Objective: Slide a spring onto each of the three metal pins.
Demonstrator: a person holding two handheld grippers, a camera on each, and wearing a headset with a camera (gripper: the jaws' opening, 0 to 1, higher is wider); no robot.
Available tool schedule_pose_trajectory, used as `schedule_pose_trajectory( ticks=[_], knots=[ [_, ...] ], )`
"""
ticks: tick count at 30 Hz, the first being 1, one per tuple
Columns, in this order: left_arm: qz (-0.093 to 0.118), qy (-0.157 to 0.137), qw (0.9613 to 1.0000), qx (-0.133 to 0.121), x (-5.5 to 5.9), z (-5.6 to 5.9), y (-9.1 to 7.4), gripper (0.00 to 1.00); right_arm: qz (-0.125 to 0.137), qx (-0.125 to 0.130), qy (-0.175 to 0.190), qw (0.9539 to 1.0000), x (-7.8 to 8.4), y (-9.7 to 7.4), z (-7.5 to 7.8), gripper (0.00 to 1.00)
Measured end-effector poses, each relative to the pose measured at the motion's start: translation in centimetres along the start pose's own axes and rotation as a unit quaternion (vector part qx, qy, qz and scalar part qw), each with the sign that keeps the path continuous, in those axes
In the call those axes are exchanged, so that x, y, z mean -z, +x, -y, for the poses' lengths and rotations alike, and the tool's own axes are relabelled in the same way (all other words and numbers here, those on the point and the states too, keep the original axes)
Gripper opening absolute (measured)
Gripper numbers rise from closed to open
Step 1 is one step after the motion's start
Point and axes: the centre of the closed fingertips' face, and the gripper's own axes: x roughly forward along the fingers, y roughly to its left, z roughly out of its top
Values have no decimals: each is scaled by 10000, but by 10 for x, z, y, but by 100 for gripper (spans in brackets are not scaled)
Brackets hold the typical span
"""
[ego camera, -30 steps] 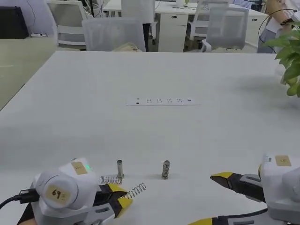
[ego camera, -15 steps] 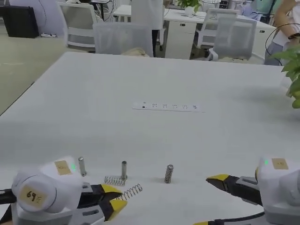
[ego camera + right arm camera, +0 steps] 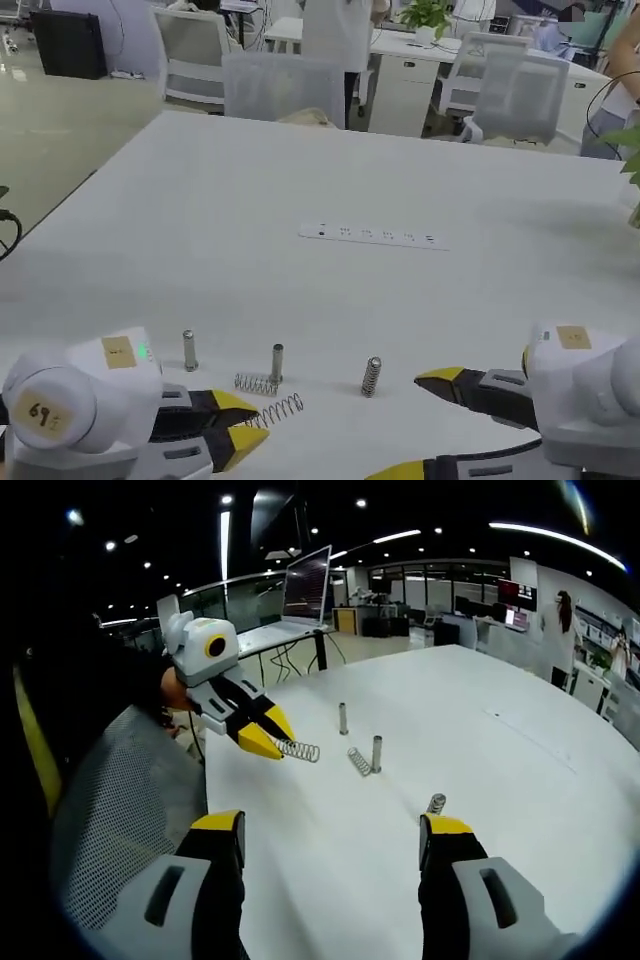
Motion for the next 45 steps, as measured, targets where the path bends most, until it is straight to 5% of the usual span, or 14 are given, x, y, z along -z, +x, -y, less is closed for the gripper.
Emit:
schedule_pose_trajectory(
  ticks=[13,27,45],
  knots=[
    [62,193,9993,305,-7,16,1,3,110,-434,-283,9986,-17,17,-17,47],
    [155,444,9963,720,-18,40,5,3,77,-779,-420,9960,-16,23,-32,28],
    [255,610,9933,950,-23,50,5,3,-95,-1049,-425,9935,-8,24,-44,13]
  ],
)
